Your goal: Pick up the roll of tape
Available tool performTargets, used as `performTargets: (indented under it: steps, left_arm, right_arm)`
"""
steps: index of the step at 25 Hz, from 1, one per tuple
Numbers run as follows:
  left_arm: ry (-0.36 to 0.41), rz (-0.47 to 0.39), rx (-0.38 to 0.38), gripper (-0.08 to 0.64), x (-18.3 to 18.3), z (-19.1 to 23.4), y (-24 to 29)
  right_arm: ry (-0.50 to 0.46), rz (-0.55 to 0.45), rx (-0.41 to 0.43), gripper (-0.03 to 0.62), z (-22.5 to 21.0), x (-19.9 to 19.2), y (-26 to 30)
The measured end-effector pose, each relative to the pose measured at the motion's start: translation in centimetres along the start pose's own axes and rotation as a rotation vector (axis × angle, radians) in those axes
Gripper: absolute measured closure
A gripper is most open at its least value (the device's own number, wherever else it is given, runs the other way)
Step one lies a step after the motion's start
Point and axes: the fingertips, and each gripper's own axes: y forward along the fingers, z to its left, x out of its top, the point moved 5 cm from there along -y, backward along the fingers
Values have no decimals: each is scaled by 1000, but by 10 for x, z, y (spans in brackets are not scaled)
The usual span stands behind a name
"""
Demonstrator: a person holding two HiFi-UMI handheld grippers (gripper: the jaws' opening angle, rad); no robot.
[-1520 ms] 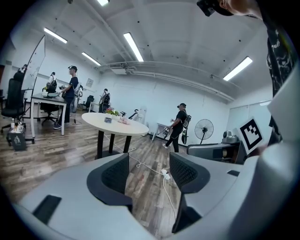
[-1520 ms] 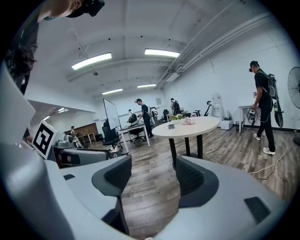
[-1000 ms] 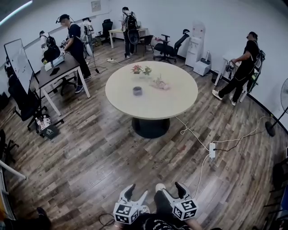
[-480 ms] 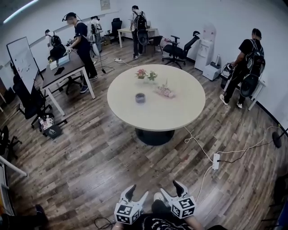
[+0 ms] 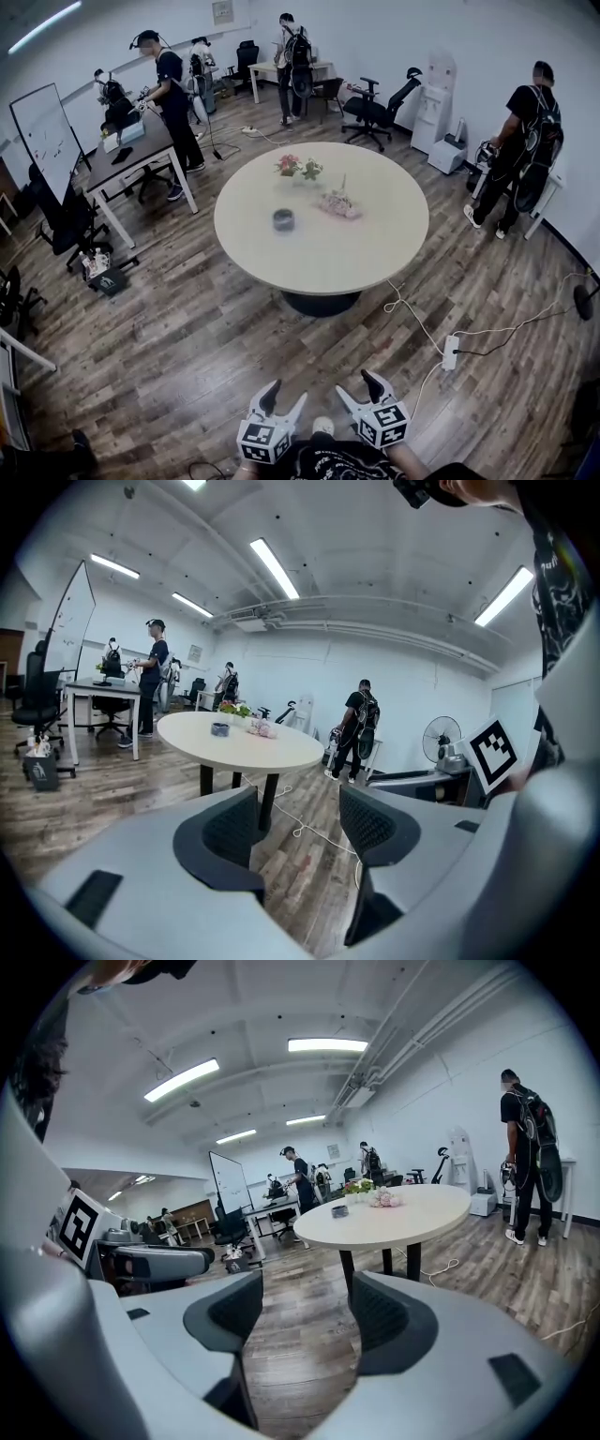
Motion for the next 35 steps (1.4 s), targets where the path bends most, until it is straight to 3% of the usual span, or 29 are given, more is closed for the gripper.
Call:
performTargets:
  steps: [4,7,14,28,35]
  left_arm:
    - [-60,-18,18,284,2,-3,20]
    - [-61,-17,20,284,2,-2,27]
    - [-104,-30,-24,284,10,12,46]
    - [-52,3,-177,284,85,111,151]
    - [-45,14,-213,284,117,174,190]
  right_arm:
    - [13,16,12,305,-18,2,10]
    - [13,27,22,308,-22,2,17]
    - [35,57,31,310,-26,4,39]
    - [56,29,-71,316,-58,78,152]
    - [72,38,-94,316,-53,108,218]
